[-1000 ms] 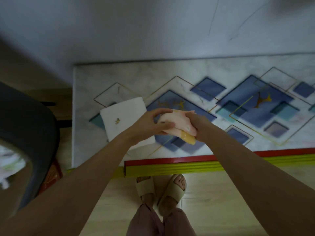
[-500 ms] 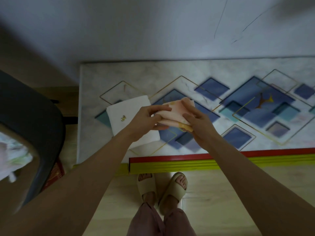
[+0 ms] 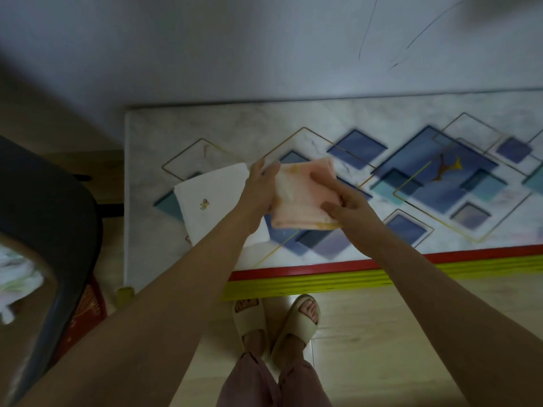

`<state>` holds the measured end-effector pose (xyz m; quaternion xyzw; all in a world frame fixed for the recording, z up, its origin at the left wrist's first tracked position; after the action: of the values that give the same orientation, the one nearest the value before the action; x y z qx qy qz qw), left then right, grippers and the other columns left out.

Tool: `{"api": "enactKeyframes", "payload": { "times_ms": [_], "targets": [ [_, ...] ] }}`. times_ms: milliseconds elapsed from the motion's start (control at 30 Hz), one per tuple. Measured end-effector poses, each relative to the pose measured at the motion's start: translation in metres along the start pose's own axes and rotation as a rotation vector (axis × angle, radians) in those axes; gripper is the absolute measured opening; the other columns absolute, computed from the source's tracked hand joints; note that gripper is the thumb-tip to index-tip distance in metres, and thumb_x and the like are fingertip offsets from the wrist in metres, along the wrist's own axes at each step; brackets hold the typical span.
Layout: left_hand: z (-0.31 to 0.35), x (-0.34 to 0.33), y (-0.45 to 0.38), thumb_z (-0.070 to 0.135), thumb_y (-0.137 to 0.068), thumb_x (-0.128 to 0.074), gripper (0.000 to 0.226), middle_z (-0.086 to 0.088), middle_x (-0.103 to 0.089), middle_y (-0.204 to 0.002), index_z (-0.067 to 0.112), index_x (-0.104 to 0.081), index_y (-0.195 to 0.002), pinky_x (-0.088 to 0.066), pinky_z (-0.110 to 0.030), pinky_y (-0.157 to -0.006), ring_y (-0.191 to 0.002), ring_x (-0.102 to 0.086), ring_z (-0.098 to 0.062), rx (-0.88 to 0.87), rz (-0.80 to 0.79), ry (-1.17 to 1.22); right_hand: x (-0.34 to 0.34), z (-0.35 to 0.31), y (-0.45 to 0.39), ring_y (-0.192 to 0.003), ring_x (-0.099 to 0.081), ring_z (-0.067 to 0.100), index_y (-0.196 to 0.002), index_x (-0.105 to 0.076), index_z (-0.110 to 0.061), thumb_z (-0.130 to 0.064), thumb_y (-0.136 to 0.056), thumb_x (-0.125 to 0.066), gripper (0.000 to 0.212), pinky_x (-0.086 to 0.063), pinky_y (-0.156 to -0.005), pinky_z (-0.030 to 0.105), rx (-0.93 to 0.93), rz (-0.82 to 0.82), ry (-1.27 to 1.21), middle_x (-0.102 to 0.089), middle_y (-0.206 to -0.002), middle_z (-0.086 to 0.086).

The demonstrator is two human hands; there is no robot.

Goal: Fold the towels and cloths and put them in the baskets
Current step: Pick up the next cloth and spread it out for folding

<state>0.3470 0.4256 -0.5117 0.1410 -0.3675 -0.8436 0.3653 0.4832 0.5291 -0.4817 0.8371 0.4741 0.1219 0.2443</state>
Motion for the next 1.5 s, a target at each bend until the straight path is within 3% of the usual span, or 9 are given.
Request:
{"api": "enactKeyframes", "payload": {
  "times_ms": [167, 333, 500, 667, 900, 1033, 1200, 1333, 1500],
  "targets": [
    [0.018, -0.011, 0.009, 0.028, -0.096, -0.051, 0.021, 0.006, -0.058, -0.102, 0.021, -0.055, -0.116, -0.046, -0.025, -0.074, -0.091, -0.056, -0.013, -0.263, 0.023, -0.157, 0.007, 0.008, 0.003, -0.106, -0.056, 0.027, -0.147, -0.013, -0.045, -0.006, -0.091, -0.057, 0.082, -0.046, -0.091, 0.036, -0.097, 0.162, 0.089, -0.051, -0.129, 0.008],
    [0.016, -0.02, 0.019, 0.026, -0.093, -0.059, 0.018, 0.002, -0.057, -0.092, 0.012, -0.053, -0.103, -0.048, -0.025, -0.066, -0.081, -0.056, -0.012, -0.331, -0.098, -0.215, 0.019, 0.027, -0.003, -0.08, -0.052, 0.008, -0.114, -0.053, -0.015, -0.047, -0.092, -0.055, 0.038, -0.044, -0.075, 0.034, -0.364, 0.398, 0.021, -0.058, -0.096, -0.003],
    [0.012, -0.025, 0.016, 0.031, -0.089, -0.066, 0.04, -0.011, -0.046, -0.068, -0.002, -0.052, -0.071, -0.055, -0.024, -0.062, -0.065, -0.055, -0.009, -0.285, -0.305, -0.356, 0.029, 0.008, -0.012, -0.079, -0.058, 0.017, -0.094, -0.063, -0.009, -0.037, -0.095, -0.054, 0.029, -0.049, -0.072, 0.037, -0.11, 0.458, 0.151, -0.065, -0.089, 0.009],
    [0.033, -0.027, 0.008, 0.039, -0.085, -0.069, 0.048, 0.005, -0.036, -0.049, 0.016, -0.04, -0.054, -0.028, -0.017, -0.046, -0.045, -0.038, -0.004, -0.486, -0.228, -0.788, 0.03, 0.006, -0.011, -0.072, -0.048, 0.02, -0.085, -0.049, -0.006, -0.033, -0.1, -0.044, 0.032, -0.036, -0.062, 0.035, 0.028, 0.439, 0.537, -0.046, -0.072, -0.002],
    [-0.022, -0.021, -0.037, 0.031, -0.093, -0.059, 0.032, -0.003, -0.056, -0.106, 0.019, -0.041, -0.118, -0.048, -0.037, -0.079, -0.095, -0.058, -0.023, -0.243, 0.068, -0.204, 0.027, 0.026, -0.046, -0.068, -0.044, 0.015, -0.096, -0.035, -0.008, -0.027, -0.104, -0.033, 0.021, -0.032, -0.058, 0.034, 0.001, 0.446, 0.404, -0.043, -0.075, -0.002],
    [-0.009, -0.018, -0.044, 0.023, -0.097, -0.053, 0.036, 0.0, -0.058, -0.106, 0.011, -0.042, -0.129, -0.034, -0.016, -0.073, -0.09, -0.054, -0.012, -0.509, 0.254, -0.387, 0.026, 0.042, -0.066, -0.061, -0.046, 0.014, -0.094, -0.035, -0.011, -0.025, -0.103, -0.036, 0.017, -0.032, -0.051, 0.032, 0.08, 0.461, 0.544, -0.045, -0.069, -0.004],
    [-0.022, -0.016, -0.081, 0.031, -0.099, -0.042, 0.043, -0.012, -0.059, -0.12, 0.011, -0.04, -0.137, -0.044, -0.035, -0.095, -0.11, -0.058, -0.027, -0.544, 0.417, -0.491, 0.038, 0.055, -0.111, -0.074, -0.052, 0.025, -0.103, -0.037, -0.013, -0.027, -0.102, -0.036, 0.014, -0.032, -0.06, 0.033, 0.102, 0.458, 0.594, -0.051, -0.076, -0.003],
    [-0.018, -0.023, -0.081, 0.024, -0.099, -0.031, 0.049, -0.017, -0.029, -0.152, 0.01, -0.03, -0.146, -0.024, -0.041, -0.115, -0.138, -0.032, -0.029, -0.73, 0.478, -0.775, 0.041, 0.047, -0.116, -0.129, -0.039, 0.029, -0.14, -0.037, -0.01, -0.015, -0.099, -0.037, 0.04, -0.036, -0.104, 0.042, 0.263, 0.505, 0.841, -0.042, -0.142, 0.014],
    [-0.047, -0.047, -0.073, 0.03, -0.101, -0.025, 0.056, -0.018, -0.022, -0.155, -0.003, -0.023, -0.147, -0.021, -0.042, -0.117, -0.144, -0.023, -0.028, -0.756, 0.403, -1.196, -0.017, 0.058, -0.1, -0.143, -0.021, 0.027, -0.145, -0.03, -0.002, -0.006, -0.095, -0.045, 0.052, -0.014, -0.12, 0.039, 0.742, 0.155, 1.229, -0.027, -0.153, 0.016]
  ]
}}
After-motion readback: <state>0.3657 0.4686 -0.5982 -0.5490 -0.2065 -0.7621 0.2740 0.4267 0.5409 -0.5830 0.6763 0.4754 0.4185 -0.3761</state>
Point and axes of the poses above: each hand's wrist, its own y-axis away from the middle knuckle, its own x-axis out of the back of the hand, z = x × y, the point moved 10 cm from there along -y, towards the middle knuckle
